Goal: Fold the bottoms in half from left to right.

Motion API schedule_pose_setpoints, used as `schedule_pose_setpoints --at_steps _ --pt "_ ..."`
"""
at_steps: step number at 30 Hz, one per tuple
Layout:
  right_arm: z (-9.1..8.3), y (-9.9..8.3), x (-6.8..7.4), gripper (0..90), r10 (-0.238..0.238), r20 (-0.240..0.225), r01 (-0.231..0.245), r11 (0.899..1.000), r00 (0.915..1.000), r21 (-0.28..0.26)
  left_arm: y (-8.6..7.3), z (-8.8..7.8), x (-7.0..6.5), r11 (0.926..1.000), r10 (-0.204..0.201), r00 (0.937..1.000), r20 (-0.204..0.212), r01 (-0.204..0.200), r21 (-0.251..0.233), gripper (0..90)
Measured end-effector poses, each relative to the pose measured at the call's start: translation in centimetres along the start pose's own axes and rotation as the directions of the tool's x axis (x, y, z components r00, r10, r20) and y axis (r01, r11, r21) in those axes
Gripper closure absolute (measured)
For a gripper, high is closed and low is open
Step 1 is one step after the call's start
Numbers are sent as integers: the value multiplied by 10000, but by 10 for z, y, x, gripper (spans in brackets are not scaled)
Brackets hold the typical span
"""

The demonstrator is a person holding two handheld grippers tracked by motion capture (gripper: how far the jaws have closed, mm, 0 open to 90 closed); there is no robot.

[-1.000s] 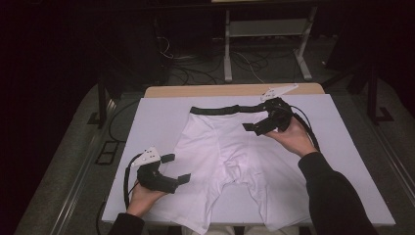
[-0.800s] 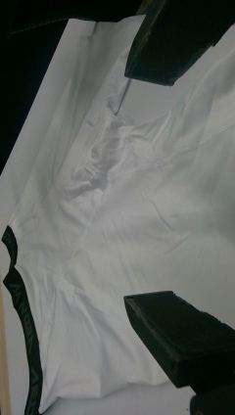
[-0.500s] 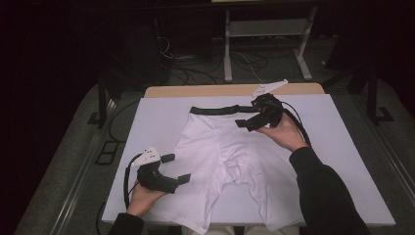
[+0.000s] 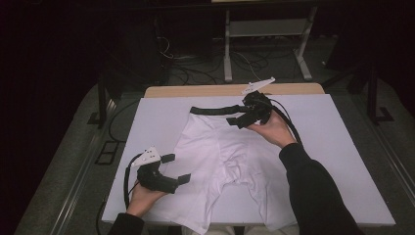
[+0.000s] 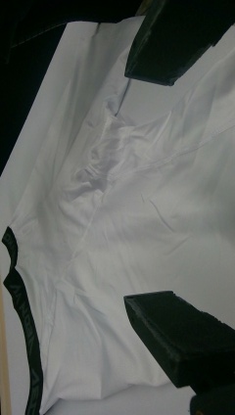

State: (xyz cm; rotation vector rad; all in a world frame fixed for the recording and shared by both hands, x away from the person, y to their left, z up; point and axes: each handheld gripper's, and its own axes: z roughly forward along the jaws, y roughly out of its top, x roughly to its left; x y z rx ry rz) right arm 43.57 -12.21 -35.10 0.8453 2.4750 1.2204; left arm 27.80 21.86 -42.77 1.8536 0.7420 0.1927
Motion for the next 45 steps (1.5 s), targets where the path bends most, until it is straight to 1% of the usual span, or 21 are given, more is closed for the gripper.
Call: schedule_pose_setpoints --at_steps 9,11,17,20,25,32,36,41,42,43,45 --pt "10 8 0 0 1 -7 -1 10000 10000 -54 0 0 0 10000 2 10000 21 -2 -17 0" --pt "14 10 0 0 9 -6 -10 10000 10000 -88 0 0 0 10000 10 10000 8 -10 -11 0" --pt "22 13 -1 0 10 -28 -10 10000 10000 -24 0 0 0 10000 23 10000 20 -23 7 0" --pt "27 18 -1 0 18 -13 -18 10000 10000 41 0 0 0 10000 10 10000 22 -10 -13 0" --pt "31 22 -1 0 -7 7 7 10000 10000 -31 0 0 0 10000 35 10000 23 -35 -2 0" --pt "39 30 0 0 -23 -66 23 10000 10000 53 0 0 0 10000 33 10000 40 -33 11 0" --pt "44 35 1 0 -115 -97 115 9999 9999 -8 0 0 0 10000 29 10000 46 -29 -32 0" --pt "54 42 4 0 -110 -247 110 9999 9996 5 0 0 -1 10000 0 10000 68 1 -56 0" --pt "59 44 5 0 -135 -306 135 9999 9994 3 0 0 -1 10000 -5 10000 74 6 -62 0" --pt "59 44 5 0 -135 -306 135 9999 9994 3 0 0 -1 10000 -8 10000 81 9 -63 0" --pt "69 48 7 0 -132 -343 136 9999 9993 88 0 0 -1 10000 -4 10000 94 5 -72 0"
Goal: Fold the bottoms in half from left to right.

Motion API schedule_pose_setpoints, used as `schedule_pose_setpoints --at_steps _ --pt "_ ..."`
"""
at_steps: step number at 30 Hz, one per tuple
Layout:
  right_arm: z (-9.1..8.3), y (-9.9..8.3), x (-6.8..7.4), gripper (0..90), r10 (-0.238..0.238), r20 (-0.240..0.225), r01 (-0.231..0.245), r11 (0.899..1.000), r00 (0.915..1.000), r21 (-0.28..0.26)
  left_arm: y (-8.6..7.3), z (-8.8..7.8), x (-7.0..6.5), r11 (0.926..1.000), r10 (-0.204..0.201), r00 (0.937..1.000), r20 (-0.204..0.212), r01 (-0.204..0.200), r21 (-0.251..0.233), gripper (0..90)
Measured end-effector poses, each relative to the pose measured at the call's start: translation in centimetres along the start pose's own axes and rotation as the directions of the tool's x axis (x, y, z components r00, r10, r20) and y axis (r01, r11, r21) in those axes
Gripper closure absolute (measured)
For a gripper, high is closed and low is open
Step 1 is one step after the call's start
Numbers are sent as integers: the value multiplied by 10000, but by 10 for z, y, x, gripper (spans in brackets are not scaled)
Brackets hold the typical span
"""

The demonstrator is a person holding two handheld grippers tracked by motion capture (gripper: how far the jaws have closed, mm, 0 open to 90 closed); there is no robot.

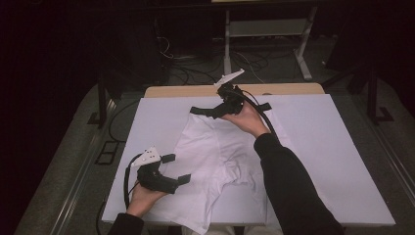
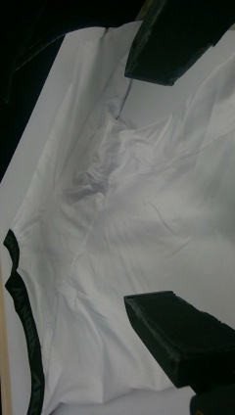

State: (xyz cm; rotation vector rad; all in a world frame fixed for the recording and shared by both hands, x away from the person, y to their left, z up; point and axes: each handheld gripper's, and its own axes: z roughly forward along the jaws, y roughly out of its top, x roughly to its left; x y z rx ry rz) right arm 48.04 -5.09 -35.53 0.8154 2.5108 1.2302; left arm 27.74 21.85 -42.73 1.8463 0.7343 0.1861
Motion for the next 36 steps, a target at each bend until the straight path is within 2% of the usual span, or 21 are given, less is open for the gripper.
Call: schedule_pose_setpoints --at_steps 12,25,29,36 --pt "28 11 3 0 -15 -116 17 9999 9999 168 0 -1 0 10000 -1 10000 8 1 -78 0" --pt "48 21 -10 0 423 12 -423 9990 9991 -123 1 0 0 9999 -40 10000 46 41 -111 0" --pt "53 22 -11 0 407 4 -407 9991 9992 -155 1 0 0 9999 -41 10000 76 42 -113 0" --pt "71 22 -16 0 589 -17 -589 9978 9983 -318 1 0 1 9999 -70 9999 114 71 -118 0"
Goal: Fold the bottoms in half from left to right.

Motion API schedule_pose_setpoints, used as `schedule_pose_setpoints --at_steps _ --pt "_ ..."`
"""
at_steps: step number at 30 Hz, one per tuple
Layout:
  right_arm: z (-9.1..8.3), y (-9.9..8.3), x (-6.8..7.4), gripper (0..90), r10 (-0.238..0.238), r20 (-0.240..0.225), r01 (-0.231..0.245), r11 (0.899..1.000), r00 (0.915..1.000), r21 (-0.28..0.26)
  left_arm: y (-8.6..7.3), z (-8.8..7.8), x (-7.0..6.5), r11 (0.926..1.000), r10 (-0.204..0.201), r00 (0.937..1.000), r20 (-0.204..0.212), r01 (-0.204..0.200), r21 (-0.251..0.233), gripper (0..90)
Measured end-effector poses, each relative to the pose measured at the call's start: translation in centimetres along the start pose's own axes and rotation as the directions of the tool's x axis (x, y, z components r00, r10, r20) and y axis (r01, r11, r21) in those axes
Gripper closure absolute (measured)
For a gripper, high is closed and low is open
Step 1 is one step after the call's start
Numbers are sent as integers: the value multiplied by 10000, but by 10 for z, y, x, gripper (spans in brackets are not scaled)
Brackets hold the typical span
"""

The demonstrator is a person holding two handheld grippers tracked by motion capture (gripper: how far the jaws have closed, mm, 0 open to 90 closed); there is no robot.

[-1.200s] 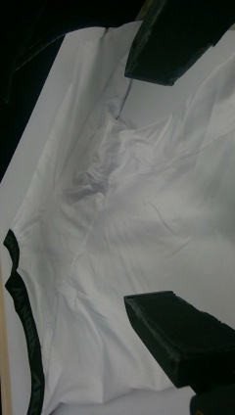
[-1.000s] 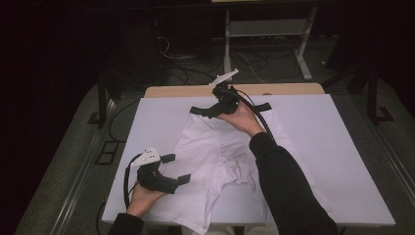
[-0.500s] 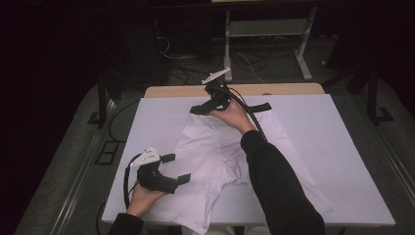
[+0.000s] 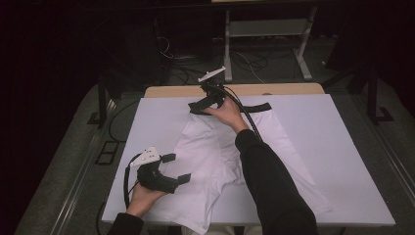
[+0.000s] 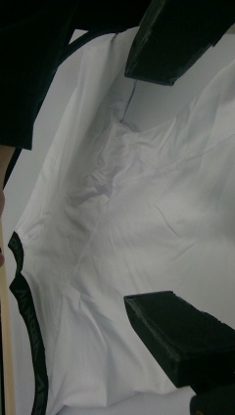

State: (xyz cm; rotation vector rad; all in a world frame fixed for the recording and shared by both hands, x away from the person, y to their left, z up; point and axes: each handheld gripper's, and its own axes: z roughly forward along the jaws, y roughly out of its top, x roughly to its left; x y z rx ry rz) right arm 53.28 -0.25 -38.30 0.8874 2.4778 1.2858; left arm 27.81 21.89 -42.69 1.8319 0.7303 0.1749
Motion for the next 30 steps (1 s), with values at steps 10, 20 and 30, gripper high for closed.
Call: schedule_pose_setpoints --at_steps 10,20,30 --pt "23 -11 -3 0 169 34 -169 9998 9999 59 0 0 0 10000 -40 10000 -3 40 -51 0" --pt "46 -16 -3 0 473 131 -477 9984 9988 289 0 -1 1 9999 -87 10000 -4 86 -118 0" --pt "61 -19 2 209 613 264 -629 9957 9978 677 0 -2 1 9996 -184 9998 -74 182 -202 0"
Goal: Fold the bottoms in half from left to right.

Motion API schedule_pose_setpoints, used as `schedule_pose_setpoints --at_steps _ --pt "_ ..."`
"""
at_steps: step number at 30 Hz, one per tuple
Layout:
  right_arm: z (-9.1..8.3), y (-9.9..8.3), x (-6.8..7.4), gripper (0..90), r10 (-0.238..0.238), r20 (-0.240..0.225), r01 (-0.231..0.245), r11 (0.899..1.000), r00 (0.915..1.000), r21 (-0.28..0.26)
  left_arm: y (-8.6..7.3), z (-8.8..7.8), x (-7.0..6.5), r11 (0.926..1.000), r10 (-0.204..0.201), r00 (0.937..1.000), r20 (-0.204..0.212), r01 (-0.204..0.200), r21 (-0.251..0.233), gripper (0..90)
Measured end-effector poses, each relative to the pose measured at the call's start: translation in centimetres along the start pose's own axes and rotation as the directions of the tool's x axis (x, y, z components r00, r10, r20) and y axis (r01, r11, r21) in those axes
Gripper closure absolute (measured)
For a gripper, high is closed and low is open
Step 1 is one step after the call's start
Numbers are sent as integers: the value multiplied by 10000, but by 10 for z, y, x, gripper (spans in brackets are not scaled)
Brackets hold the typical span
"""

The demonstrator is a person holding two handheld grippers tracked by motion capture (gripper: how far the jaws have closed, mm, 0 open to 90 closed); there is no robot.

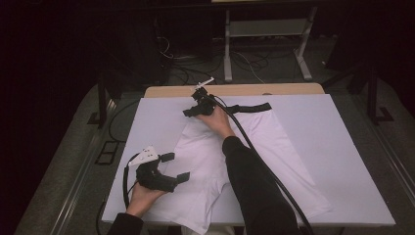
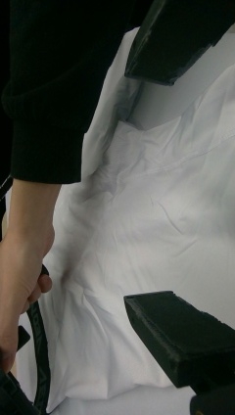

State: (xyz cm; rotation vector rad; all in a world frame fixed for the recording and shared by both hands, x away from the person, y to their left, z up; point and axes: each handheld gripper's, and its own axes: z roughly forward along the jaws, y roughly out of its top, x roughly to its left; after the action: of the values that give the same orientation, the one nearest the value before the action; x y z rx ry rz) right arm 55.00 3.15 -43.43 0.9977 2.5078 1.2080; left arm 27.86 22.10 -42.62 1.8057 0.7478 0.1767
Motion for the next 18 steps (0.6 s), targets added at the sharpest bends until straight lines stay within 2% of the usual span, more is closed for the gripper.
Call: schedule_pose_setpoints --at_steps 4,11,12,18 --pt "2 1 0 280 93 40 -93 10000 9999 25 0 0 0 10000 -3 10000 4 3 -17 0" --pt "10 5 1 383 210 298 -224 9987 9993 452 0 -1 1 10000 20 10000 -6 -20 -58 0" --pt "12 5 1 419 234 366 -253 9983 9991 530 0 -1 1 10000 16 10000 -11 -16 -65 0" --pt "16 4 3 470 172 663 -212 9980 9977 602 0 -1 1 10000 -13 10000 -32 13 -87 0"
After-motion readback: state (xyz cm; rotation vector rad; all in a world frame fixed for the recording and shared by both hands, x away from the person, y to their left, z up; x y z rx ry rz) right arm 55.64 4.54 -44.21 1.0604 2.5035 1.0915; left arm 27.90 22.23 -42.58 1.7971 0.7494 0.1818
